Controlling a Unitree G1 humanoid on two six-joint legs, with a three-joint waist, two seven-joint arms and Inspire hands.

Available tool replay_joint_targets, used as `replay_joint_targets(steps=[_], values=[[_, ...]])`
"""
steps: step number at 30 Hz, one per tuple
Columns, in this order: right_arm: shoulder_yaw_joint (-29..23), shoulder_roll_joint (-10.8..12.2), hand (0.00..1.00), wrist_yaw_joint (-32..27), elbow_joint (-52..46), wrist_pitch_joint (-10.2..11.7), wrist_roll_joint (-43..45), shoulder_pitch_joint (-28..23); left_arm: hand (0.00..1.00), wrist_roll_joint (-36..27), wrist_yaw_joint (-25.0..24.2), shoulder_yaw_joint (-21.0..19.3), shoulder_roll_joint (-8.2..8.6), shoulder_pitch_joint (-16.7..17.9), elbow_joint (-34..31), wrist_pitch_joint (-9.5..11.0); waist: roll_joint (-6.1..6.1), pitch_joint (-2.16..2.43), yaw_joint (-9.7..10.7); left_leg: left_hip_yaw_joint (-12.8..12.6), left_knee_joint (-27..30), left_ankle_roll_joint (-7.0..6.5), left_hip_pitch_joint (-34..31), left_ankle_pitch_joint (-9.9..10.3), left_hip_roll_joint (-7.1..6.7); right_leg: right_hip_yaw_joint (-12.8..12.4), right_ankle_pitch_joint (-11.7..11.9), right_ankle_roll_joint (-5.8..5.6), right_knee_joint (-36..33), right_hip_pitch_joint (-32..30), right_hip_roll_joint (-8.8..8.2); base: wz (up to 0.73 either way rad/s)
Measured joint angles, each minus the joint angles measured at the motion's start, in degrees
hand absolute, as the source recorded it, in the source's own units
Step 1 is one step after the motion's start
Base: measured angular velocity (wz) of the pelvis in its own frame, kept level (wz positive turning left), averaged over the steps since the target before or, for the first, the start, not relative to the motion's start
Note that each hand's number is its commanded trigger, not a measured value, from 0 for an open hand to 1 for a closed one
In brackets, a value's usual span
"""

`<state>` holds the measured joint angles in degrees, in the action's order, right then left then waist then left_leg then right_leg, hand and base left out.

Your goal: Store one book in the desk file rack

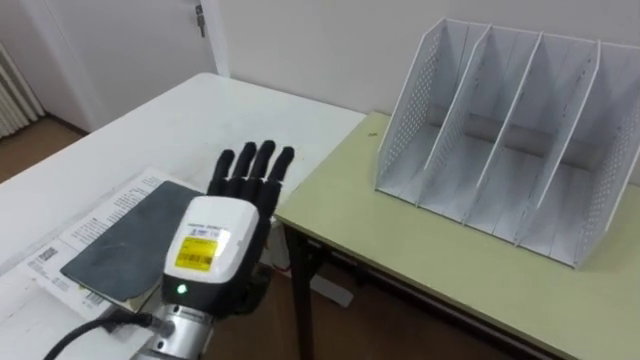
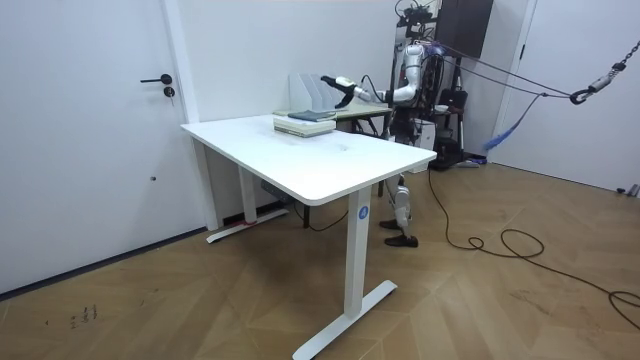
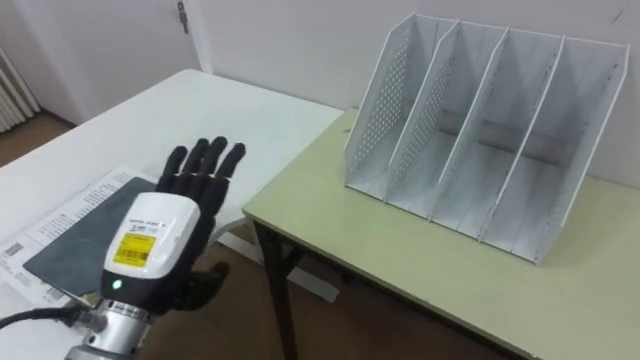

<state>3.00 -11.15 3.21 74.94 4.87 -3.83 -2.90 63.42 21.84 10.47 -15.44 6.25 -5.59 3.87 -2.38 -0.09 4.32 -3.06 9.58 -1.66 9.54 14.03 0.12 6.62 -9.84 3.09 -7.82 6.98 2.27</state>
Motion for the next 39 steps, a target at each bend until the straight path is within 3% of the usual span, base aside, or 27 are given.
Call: replay_joint_targets(steps=[4,11,20,27,35,39], values=[[-0.3,-0.2,0.00,-0.6,-1.4,-0.1,0.0,-1.0,0.00,-0.2,2.3,-1.8,-0.85,0.3,0.8,-1.3,-0.20,0.00,0.0,-0.1,0.0,0.00,0.0,0.0,-0.01,-0.1,0.0,0.00,0.0,0.0,0.03,0.00],[0.3,-0.5,0.00,-3.6,-1.1,-1.5,2.5,-1.6,0.00,-0.7,2.8,-1.9,-0.87,0.8,4.3,-2.3,-0.24,0.01,-0.1,-1.1,-0.1,0.00,0.1,0.0,0.06,-0.4,0.0,0.00,0.0,0.0,0.07,-0.02],[2.7,-0.1,0.00,-3.8,1.0,-6.5,15.9,-3.6,0.00,-3.9,2.7,-4.3,-0.75,0.8,6.0,-2.7,-0.25,-0.04,-1.3,-1.3,0.0,0.00,0.2,0.0,0.13,-1.4,0.0,0.02,-1.0,-0.1,0.16,-0.06],[2.7,0.0,0.00,-2.9,0.9,-9.5,17.3,-3.3,0.00,-5.4,2.2,-4.2,-0.44,0.7,7.0,-5.6,-0.26,-0.06,-1.3,-0.9,0.1,0.00,0.0,0.0,0.07,-1.5,-0.1,-0.06,-1.0,-0.6,0.11,0.01],[3.0,0.0,0.00,-2.0,0.6,-10.7,19.3,-3.1,0.00,-5.5,1.1,-4.2,-0.47,0.7,7.5,-7.9,-1.18,-0.25,-1.3,-1.0,0.1,0.00,0.1,0.0,0.09,-1.8,0.0,-0.02,-1.2,-0.6,0.22,0.00],[3.2,0.0,0.00,-1.2,0.6,-10.9,20.2,-2.7,0.00,-5.4,1.0,-4.4,-0.47,-1.0,8.9,-8.8,-1.30,-0.25,-1.3,-1.0,0.0,0.00,0.1,0.0,0.09,-1.8,0.0,-0.02,-1.1,-0.7,0.23,0.00]])
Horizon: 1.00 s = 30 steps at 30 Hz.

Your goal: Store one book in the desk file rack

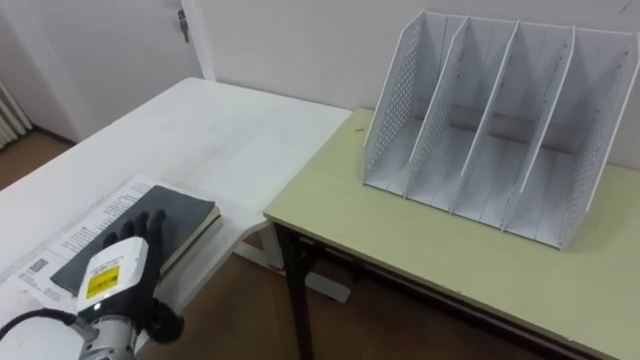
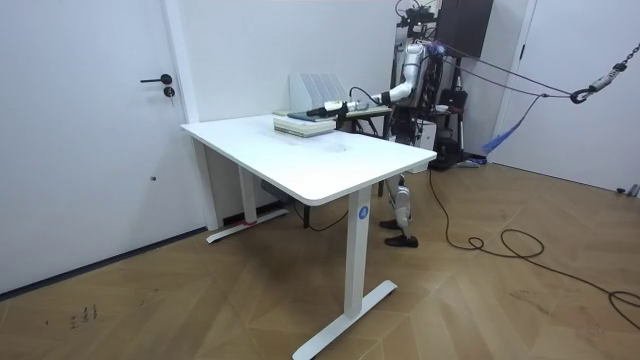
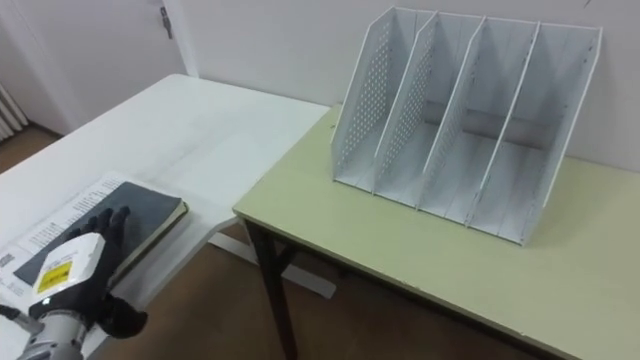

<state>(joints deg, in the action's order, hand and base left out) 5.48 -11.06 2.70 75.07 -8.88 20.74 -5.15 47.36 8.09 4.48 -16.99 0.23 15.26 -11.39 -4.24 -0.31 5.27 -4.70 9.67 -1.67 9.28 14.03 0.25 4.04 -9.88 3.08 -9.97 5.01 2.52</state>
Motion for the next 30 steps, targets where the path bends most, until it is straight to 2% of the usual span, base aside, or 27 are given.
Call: replay_joint_targets(steps=[3,4,5,6,7,12,18,21,30], values=[[0.0,0.0,0.00,0.0,-0.4,0.0,0.1,0.0,0.00,-0.2,-0.6,0.0,0.00,-1.1,1.6,0.0,-0.01,-0.05,0.1,0.0,0.0,0.00,0.1,0.0,-0.01,0.0,0.0,0.00,-0.1,0.1,-0.01,0.00],[0.0,0.0,0.00,0.0,-0.5,0.0,0.1,0.0,0.07,-0.2,-0.9,0.0,0.00,-1.2,1.8,-0.1,-0.03,-0.04,0.2,-0.2,0.0,0.00,0.1,0.0,-0.01,0.0,0.0,0.00,-0.1,0.1,-0.02,0.00],[-0.1,0.0,0.00,0.0,-0.7,0.0,0.1,0.0,0.39,-0.4,-1.3,0.0,0.00,-1.4,1.8,-0.4,-0.04,-0.04,0.3,-0.3,0.0,0.00,0.2,0.0,-0.01,0.0,0.0,0.00,-0.1,0.1,-0.02,0.00],[-0.1,-0.1,0.00,0.0,-1.4,0.0,0.1,-0.3,0.67,-0.5,-1.7,0.0,0.00,-1.6,2.1,-0.7,-0.04,-0.05,0.3,-0.5,0.0,0.00,0.3,0.0,0.02,-0.1,0.0,0.00,-0.1,0.3,0.02,0.00],[-0.1,-0.1,0.00,0.0,-1.6,0.0,0.1,-0.4,1.00,-0.5,-1.9,0.0,0.00,-1.8,2.4,-0.8,-0.02,-0.06,0.3,-0.6,0.0,0.00,0.4,0.0,0.04,-0.2,0.0,0.00,-0.1,0.3,0.03,-0.06],[-0.1,-0.1,0.00,0.0,-2.0,-0.3,0.1,-0.4,1.00,-0.6,-2.2,-1.6,-0.03,-3.5,4.2,-1.0,-0.10,-0.02,0.2,-1.4,0.0,0.00,1.4,0.0,0.10,-1.1,0.0,0.01,0.0,0.9,0.18,-0.07],[-0.2,-0.2,0.00,0.6,-2.0,-1.6,0.0,-0.4,1.00,-0.6,-2.2,-4.7,-0.12,-5.8,5.5,-1.4,-0.67,0.29,0.5,-1.9,0.0,0.00,2.0,0.0,0.15,-1.8,-0.1,0.00,-0.7,1.2,0.35,-0.05],[-0.1,-0.2,0.00,0.6,-2.1,-2.4,0.0,-0.4,1.00,-0.5,-2.0,-5.1,-0.11,-6.1,6.0,-1.5,-0.87,0.33,0.5,-2.0,-0.1,0.00,2.2,0.0,0.17,-2.2,-0.1,0.01,-0.7,1.3,0.47,-0.01],[-0.1,-0.3,0.00,0.9,-2.1,-2.7,0.0,-0.3,1.00,-0.1,-1.2,-5.4,-0.22,-6.9,5.8,-2.2,-1.13,0.37,0.5,-1.9,-0.1,0.00,2.3,0.0,0.18,-2.3,-0.2,0.01,-0.8,1.4,0.46,0.00]])
